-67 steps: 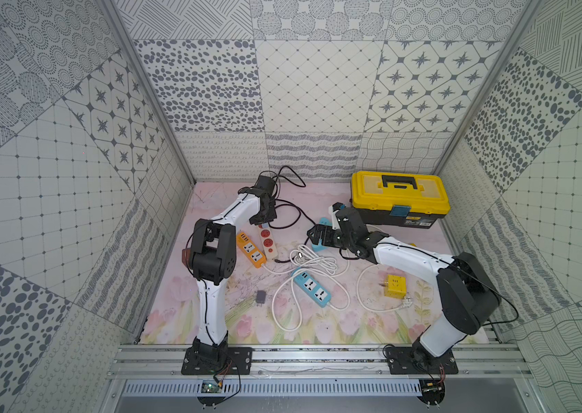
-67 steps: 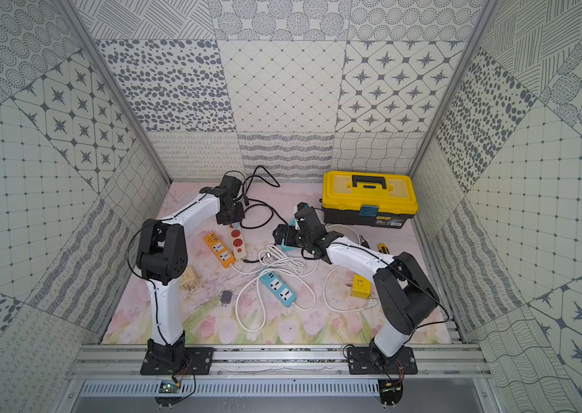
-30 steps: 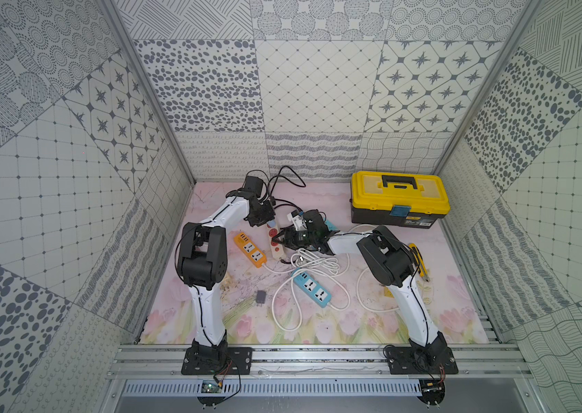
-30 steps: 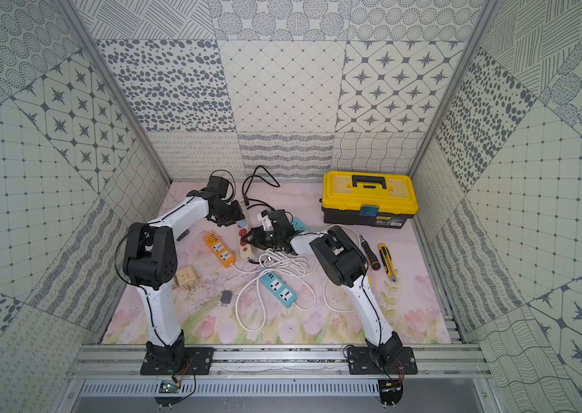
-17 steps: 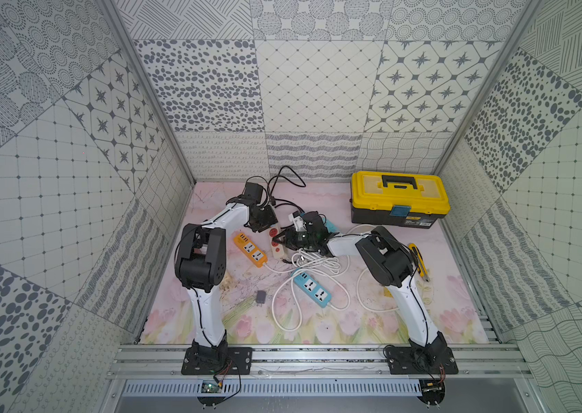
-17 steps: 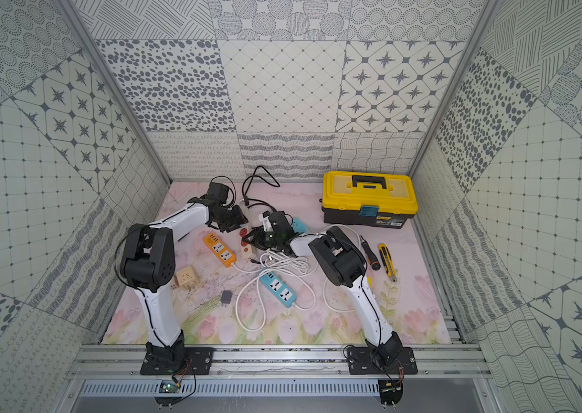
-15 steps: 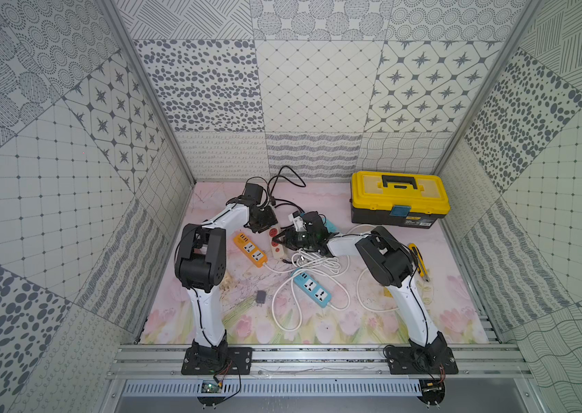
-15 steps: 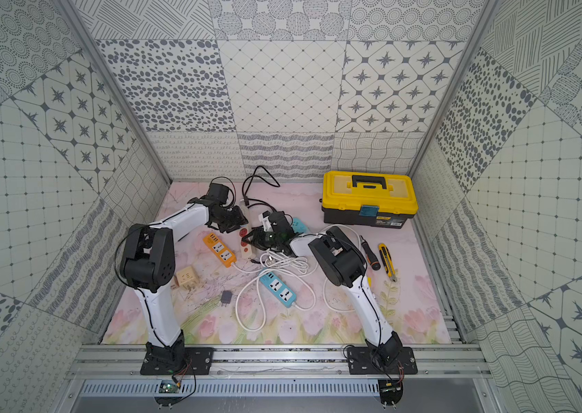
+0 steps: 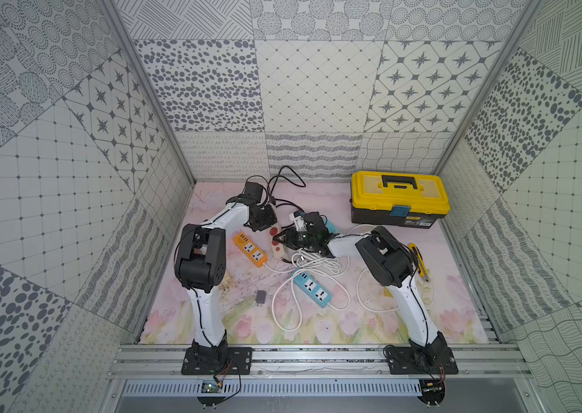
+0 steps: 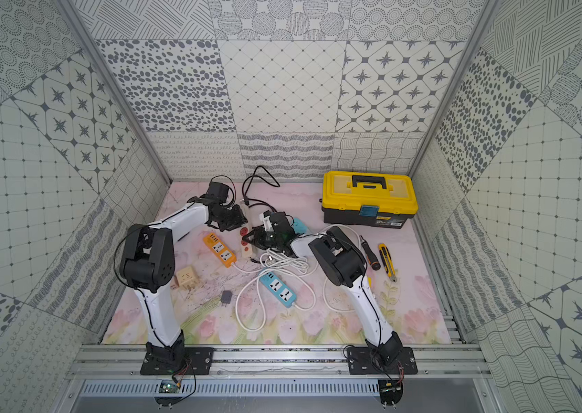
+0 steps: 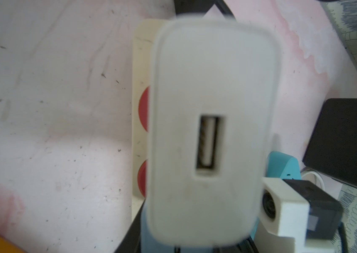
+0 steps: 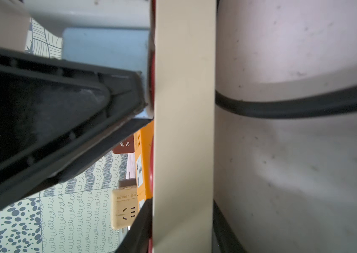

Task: Pull the plug off the socket
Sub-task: Remove the plug from the socket.

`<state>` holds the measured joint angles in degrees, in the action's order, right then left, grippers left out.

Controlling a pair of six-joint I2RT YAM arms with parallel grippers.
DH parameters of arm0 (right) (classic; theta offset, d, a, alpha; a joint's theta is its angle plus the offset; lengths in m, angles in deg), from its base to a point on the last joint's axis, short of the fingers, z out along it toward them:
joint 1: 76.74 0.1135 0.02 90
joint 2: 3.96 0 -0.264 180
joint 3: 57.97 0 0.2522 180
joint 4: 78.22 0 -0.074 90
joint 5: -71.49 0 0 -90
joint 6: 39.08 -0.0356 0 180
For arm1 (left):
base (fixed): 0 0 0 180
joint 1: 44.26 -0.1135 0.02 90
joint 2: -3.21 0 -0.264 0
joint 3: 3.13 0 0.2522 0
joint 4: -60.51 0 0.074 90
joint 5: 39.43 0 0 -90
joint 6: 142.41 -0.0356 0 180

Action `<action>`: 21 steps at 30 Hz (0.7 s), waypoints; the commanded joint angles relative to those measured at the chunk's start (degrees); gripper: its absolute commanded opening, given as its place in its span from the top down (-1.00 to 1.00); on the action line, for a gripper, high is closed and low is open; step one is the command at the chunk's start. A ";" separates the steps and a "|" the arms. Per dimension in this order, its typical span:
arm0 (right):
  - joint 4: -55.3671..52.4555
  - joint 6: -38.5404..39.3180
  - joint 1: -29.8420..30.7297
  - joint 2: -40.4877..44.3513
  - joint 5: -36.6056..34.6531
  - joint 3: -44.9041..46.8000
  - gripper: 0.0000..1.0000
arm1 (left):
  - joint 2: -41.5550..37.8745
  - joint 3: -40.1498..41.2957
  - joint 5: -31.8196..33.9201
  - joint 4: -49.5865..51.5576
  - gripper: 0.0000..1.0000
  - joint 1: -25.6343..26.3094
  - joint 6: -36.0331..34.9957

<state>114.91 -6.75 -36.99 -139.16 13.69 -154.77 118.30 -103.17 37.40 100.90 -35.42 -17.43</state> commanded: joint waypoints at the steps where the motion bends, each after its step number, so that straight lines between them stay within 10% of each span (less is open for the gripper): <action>1: -1.26 -0.31 -0.28 -0.15 -3.77 2.52 1.00 | -2.21 -1.71 3.73 -1.32 1.00 0.34 -3.28; 5: -1.98 -0.19 -0.37 0.22 -5.66 3.73 1.00 | -2.26 -3.64 4.41 3.65 1.00 0.55 -5.44; 11: -3.67 -0.36 -0.55 0.33 -8.48 5.44 1.00 | -5.20 2.97 -13.65 -8.31 1.00 -3.37 6.98; 17: -5.12 -2.18 -0.72 0.19 -9.87 5.44 1.00 | -2.94 -7.32 10.94 8.92 1.00 3.76 -9.51; 21: -6.66 -2.42 -0.78 0.20 -10.84 5.64 1.00 | -4.57 3.00 -9.66 -6.70 1.00 -2.50 3.51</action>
<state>119.13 -6.27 -36.69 -136.62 10.00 -151.76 115.94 -105.18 40.05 103.90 -34.26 -21.01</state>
